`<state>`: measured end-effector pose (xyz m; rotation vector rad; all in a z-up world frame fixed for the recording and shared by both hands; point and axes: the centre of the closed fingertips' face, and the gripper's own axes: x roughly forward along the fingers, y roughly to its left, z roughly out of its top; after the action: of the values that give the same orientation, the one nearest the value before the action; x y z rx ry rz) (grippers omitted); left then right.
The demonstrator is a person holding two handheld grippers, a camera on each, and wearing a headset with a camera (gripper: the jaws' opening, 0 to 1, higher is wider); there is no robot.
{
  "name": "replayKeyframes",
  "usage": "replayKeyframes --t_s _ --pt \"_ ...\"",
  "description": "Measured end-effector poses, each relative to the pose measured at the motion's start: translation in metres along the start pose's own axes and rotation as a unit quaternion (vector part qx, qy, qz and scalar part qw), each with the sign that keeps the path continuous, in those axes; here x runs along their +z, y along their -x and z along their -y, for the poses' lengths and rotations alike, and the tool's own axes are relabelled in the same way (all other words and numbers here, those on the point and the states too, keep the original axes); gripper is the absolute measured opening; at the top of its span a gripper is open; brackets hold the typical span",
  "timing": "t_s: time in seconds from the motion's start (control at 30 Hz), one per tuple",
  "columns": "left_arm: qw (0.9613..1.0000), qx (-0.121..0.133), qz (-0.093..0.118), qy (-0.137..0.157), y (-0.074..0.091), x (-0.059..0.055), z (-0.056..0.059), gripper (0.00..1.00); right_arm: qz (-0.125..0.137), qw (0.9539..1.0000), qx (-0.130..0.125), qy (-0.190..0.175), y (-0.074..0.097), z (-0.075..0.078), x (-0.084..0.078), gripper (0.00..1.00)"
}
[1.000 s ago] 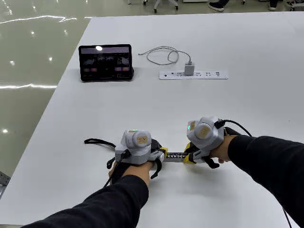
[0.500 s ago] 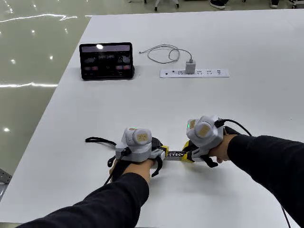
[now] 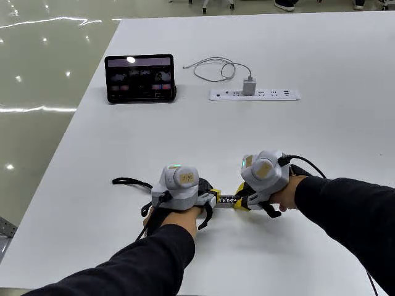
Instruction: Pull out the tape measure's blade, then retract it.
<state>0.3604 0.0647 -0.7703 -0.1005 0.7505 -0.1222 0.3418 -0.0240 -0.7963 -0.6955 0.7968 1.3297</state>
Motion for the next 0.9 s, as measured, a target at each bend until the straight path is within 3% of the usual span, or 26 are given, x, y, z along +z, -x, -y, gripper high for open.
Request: replayKeyframes --t_s 0.9 --pt "1.0000 -0.003 -0.005 0.003 -0.001 -0.001 0.000 0.64 0.028 0.9995 -0.001 0.012 -0.012 -0.005 0.021 0.11"
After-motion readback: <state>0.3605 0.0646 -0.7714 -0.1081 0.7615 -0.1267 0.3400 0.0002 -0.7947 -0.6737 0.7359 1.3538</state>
